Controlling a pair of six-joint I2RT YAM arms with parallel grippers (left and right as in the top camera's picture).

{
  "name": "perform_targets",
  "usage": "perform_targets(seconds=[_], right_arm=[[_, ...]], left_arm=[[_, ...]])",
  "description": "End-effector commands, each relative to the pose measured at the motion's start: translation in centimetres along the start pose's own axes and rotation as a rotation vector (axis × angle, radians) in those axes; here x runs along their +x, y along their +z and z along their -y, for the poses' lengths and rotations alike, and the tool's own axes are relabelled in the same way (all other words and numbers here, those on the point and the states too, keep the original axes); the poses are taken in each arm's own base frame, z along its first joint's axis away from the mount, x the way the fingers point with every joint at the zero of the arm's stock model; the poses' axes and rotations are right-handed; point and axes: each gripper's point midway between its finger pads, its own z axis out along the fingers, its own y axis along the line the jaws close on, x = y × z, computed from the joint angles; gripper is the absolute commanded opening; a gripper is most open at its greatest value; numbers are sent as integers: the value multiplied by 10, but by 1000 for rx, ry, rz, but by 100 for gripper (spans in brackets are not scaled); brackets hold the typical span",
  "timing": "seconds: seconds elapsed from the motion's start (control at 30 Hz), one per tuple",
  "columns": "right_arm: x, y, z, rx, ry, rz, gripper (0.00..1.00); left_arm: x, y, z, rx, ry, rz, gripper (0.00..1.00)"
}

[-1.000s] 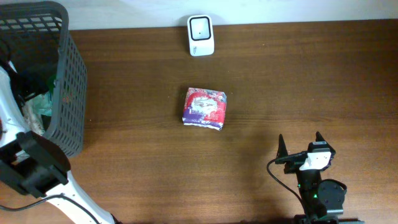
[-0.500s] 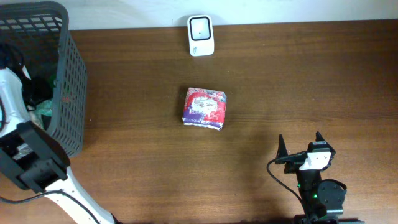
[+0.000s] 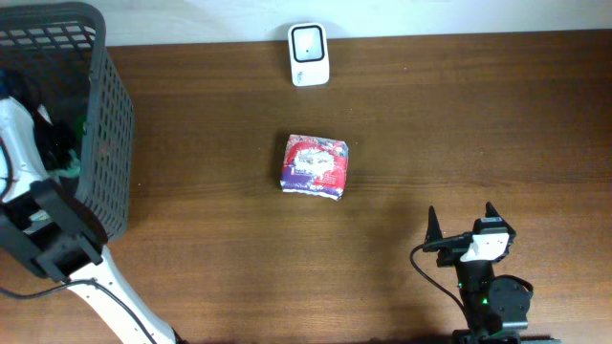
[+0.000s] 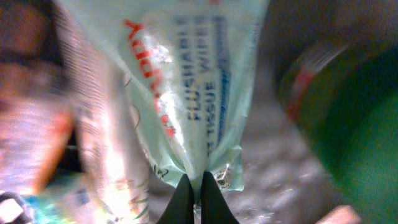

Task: Scan the item barcode
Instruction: 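Pick the teal wet-wipes pack from basket, place left of pink pack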

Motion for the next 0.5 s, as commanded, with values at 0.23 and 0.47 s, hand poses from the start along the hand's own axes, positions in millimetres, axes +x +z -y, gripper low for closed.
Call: perform_targets(seconds=[0.23, 0.47], right_arm=[[3, 0, 0, 4, -6, -4, 99], [3, 0, 0, 4, -6, -4, 99]], left_arm=[[-21, -258, 11, 303, -88, 586, 0], [42, -348, 103, 848, 171, 591, 0]])
